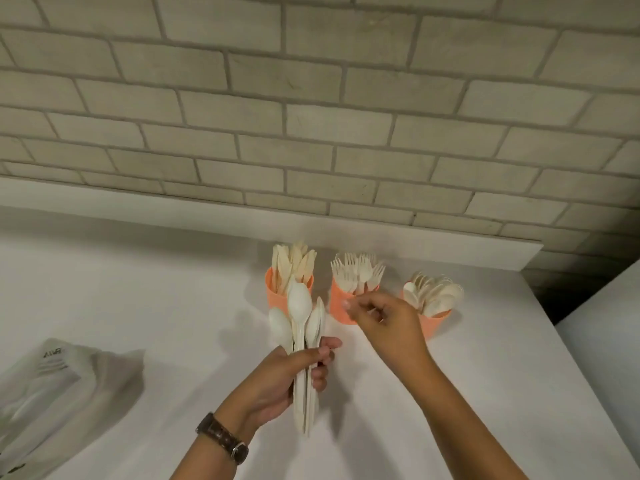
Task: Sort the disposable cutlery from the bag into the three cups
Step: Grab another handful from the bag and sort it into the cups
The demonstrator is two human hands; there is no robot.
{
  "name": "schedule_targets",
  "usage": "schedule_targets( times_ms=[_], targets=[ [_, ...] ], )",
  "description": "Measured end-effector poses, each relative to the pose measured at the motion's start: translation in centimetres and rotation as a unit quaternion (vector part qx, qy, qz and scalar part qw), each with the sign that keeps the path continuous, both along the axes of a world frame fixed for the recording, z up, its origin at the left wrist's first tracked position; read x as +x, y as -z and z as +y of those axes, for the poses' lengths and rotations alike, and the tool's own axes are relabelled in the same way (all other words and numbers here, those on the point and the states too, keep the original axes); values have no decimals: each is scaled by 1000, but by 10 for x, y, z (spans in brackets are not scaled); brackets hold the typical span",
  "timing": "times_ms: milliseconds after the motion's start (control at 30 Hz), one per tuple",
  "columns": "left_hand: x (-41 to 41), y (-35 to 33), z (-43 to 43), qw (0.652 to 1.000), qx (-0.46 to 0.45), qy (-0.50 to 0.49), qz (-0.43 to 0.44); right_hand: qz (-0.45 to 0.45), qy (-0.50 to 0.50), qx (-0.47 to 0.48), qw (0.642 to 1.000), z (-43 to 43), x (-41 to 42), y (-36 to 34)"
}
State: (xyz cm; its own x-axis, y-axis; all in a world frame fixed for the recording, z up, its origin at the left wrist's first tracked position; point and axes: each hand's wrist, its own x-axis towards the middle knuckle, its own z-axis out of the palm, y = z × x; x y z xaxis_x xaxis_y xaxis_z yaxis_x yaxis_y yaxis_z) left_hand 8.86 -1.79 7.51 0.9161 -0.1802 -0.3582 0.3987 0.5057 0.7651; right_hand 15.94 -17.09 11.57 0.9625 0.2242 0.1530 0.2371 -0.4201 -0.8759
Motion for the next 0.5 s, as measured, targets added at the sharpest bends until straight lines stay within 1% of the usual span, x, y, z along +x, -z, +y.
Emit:
schedule_targets(
  times_ms=[67,100,200,300,400,500],
  targets=[
    [-1,-2,-7,999,39,13,-19,98,-32,46,994,1,-16,3],
    [-1,-4,-10,998,57,16,-28,117,-28,52,991,1,-20,6],
    [-1,-6,-18,995,80,30,-44,129,8,61,990,-3,-21,11],
    [-3,-11,-24,993,90,60,-55,176,3,136,975,-10,-18,5],
    [-4,-13,-26,994,63,67,-54,206,-11,165,964,-16,-17,2],
    [-5,-12,-25,996,31,70,-38,208,-6,185,960,-22,-15,1]
  ],
)
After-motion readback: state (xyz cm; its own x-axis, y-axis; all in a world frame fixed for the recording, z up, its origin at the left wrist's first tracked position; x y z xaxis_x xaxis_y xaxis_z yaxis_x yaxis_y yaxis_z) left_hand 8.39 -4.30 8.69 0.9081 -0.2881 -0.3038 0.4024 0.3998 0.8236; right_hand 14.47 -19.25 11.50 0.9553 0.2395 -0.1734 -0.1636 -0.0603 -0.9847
